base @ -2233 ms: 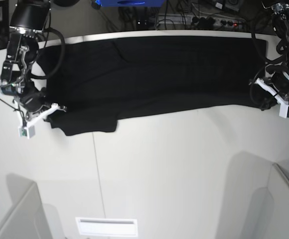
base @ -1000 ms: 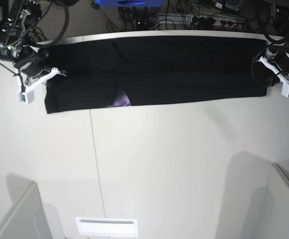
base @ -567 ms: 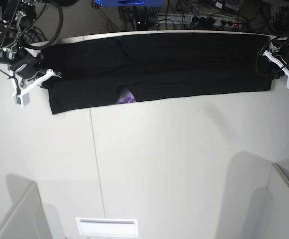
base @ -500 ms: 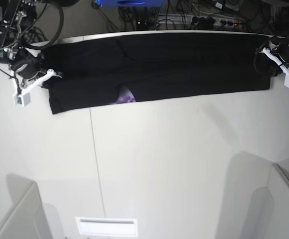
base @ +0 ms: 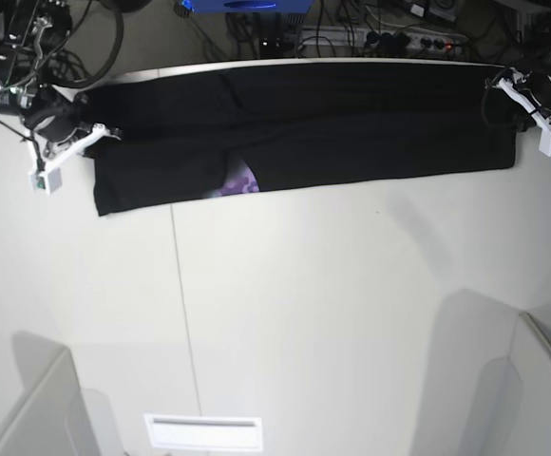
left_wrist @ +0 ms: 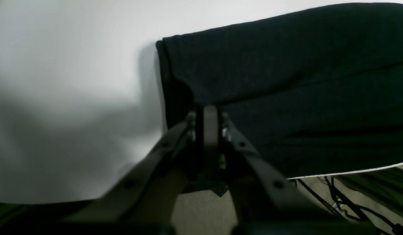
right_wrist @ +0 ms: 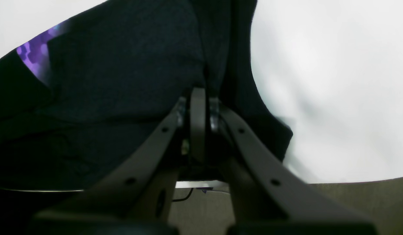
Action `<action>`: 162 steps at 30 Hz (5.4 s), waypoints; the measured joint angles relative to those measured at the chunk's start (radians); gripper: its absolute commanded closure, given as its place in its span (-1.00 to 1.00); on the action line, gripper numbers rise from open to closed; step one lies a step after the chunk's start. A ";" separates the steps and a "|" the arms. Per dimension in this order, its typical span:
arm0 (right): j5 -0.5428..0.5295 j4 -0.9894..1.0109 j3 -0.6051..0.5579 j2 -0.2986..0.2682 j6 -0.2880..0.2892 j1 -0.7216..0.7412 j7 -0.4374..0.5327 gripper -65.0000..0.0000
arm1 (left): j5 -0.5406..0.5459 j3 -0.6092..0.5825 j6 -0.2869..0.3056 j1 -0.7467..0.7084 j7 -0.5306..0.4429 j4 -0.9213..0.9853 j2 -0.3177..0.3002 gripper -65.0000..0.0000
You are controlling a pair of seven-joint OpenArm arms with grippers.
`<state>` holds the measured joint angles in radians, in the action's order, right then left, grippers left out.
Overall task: Fold the T-shirt properly
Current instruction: 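Lower the folded edge, release, and reposition both grippers along the fold, then grasp the strip end with the left gripper, right gripper holding other end, then fold the strip end with the left gripper toward the right gripper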
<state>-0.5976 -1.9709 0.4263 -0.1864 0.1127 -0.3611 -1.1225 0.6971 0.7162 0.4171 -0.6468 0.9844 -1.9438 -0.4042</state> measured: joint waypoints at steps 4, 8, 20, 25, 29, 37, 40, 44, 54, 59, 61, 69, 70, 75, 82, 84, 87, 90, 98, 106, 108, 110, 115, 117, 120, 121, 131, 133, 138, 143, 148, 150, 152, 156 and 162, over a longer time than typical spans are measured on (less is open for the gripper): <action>-0.001 0.003 0.000 0.003 0.000 -0.005 0.000 1.00 | 0.000 0.000 0.000 0.001 0.000 0.000 0.003 1.00; -0.001 0.003 0.000 0.002 0.000 -0.014 0.002 0.79 | -0.007 0.001 0.000 0.001 0.000 0.000 0.003 0.22; -0.001 -0.014 0.063 0.002 0.014 -0.039 0.065 0.66 | -0.013 0.112 -0.008 0.024 0.002 0.000 0.053 -0.03; -0.027 -0.005 0.058 0.019 0.153 0.014 0.059 1.00 | -0.009 0.046 -0.001 0.091 -0.001 0.045 0.082 1.00; -0.027 0.088 0.034 0.035 0.158 0.069 0.056 1.00 | -0.085 -0.042 -0.007 0.146 -0.004 0.143 0.088 1.00; 0.070 0.359 -0.032 0.013 0.158 0.201 0.133 1.00 | -0.350 -0.100 0.001 0.271 -0.009 0.255 0.185 1.00; 0.138 0.451 -0.027 0.013 0.158 0.240 0.181 1.00 | -0.396 -0.135 -0.002 0.331 -0.032 0.299 0.186 1.00; 0.204 0.573 -0.026 0.013 0.165 0.345 0.242 1.00 | -0.409 -0.172 -0.009 0.409 -0.056 0.365 0.182 1.00; 0.275 0.656 -0.026 -0.010 0.165 0.445 0.246 1.00 | -0.420 -0.180 -0.009 0.503 0.001 0.350 0.208 1.00; 0.313 0.486 -0.025 0.016 0.156 0.426 0.143 1.00 | -0.410 -0.166 -0.008 0.505 0.035 0.230 0.213 1.00; 0.297 0.397 -0.029 0.038 0.160 0.427 0.114 1.00 | -0.383 -0.118 -0.001 0.515 0.115 0.174 0.222 1.00; 0.298 0.070 -0.031 0.105 0.163 0.404 -0.013 1.00 | -0.008 0.162 -0.005 0.525 0.271 0.044 0.219 1.00; 0.296 0.051 -0.031 0.111 0.164 0.404 -0.025 1.00 | 0.000 0.182 -0.005 0.519 0.271 0.048 0.208 1.00; 0.237 0.041 -0.031 0.111 0.165 0.398 -0.049 1.00 | 0.009 0.229 -0.006 0.477 0.262 0.048 0.198 -0.63; 0.180 0.041 -0.031 0.119 0.165 0.379 -0.049 1.00 | 0.004 0.165 -0.013 0.476 0.179 0.238 0.181 -0.97; 0.179 0.041 -0.031 0.121 0.165 0.371 -0.048 1.00 | 0.000 0.102 -0.006 0.472 0.143 0.309 0.161 -0.94; 0.182 0.041 -0.031 0.121 0.165 0.361 -0.050 1.00 | 0.014 0.023 -0.005 0.455 0.029 0.365 0.143 -0.88; 0.179 0.041 -0.031 0.121 0.165 0.351 -0.049 1.00 | 0.014 -0.039 -0.005 0.449 -0.023 0.423 0.135 -0.83; 0.178 0.040 -0.031 0.121 0.165 0.335 -0.050 1.00 | 0.042 -0.063 0.003 0.469 -0.077 0.544 0.119 -0.82; 0.181 0.040 -0.031 0.121 0.165 0.333 -0.049 1.00 | 0.041 -0.103 0.003 0.494 -0.095 0.587 0.114 -0.03; 0.182 0.040 -0.031 0.121 0.165 0.332 -0.049 1.00 | 0.045 -0.111 0.003 0.493 -0.089 0.591 0.117 0.27; 0.181 0.039 -0.031 0.121 0.165 0.333 -0.049 1.00 | 0.047 -0.110 0.002 0.491 -0.084 0.592 0.119 0.49; 0.182 0.039 -0.031 0.121 0.165 0.333 -0.049 1.00 | 0.042 -0.108 0.002 0.496 -0.077 0.605 0.115 1.00; 0.182 0.039 -0.031 0.121 0.165 0.333 -0.049 1.00 | 0.054 -0.111 0.006 0.502 -0.073 0.623 0.098 1.00; 0.181 0.039 -0.028 0.121 0.165 0.333 -0.049 1.00 | 0.043 -0.110 0.006 0.513 -0.056 0.631 0.074 1.00; 0.181 0.039 -0.027 0.121 0.165 0.332 -0.049 1.00 | 0.037 -0.110 0.002 0.513 -0.055 0.628 0.064 1.00; 0.182 0.039 -0.024 0.121 0.165 0.333 -0.049 1.00 | 0.015 -0.019 -0.006 0.446 -0.031 0.440 0.053 1.00; 0.182 0.039 -0.024 0.121 0.165 0.332 -0.049 1.00 | 0.011 -0.044 -0.008 0.412 -0.032 0.390 0.053 1.00; 0.182 0.040 -0.023 0.121 0.165 0.332 -0.049 1.00 | 0.010 -0.103 -0.013 0.343 -0.031 0.256 0.084 1.00; 0.181 0.040 -0.023 0.121 0.165 0.333 -0.049 1.00 | 0.010 -0.127 -0.016 0.313 -0.020 0.116 0.157 1.00; 0.182 0.040 -0.023 0.122 0.165 0.333 -0.049 1.00 | 0.012 -0.273 -0.047 0.317 -0.023 0.087 0.181 1.00; 0.182 0.040 -0.024 0.121 0.165 0.333 -0.049 1.00 | 0.011 -0.322 -0.082 0.317 -0.016 0.087 0.193 1.00; 0.182 0.040 -0.023 0.121 0.165 0.332 -0.049 1.00 | 0.011 -0.356 -0.089 0.323 -0.018 0.087 0.203 1.00; 0.182 0.040 -0.023 0.121 0.165 0.333 -0.049 1.00 | 0.008 -0.395 -0.096 0.343 -0.019 0.088 0.243 1.00; 0.182 0.040 -0.023 0.121 0.165 0.333 -0.049 1.00 | 0.011 -0.458 -0.139 0.353 -0.021 0.088 0.264 1.00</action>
<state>-0.4160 -1.9305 0.4038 -0.0650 0.2775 -0.0284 -1.1713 0.7086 0.2581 0.2783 -0.2935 0.9638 -1.8561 -0.1398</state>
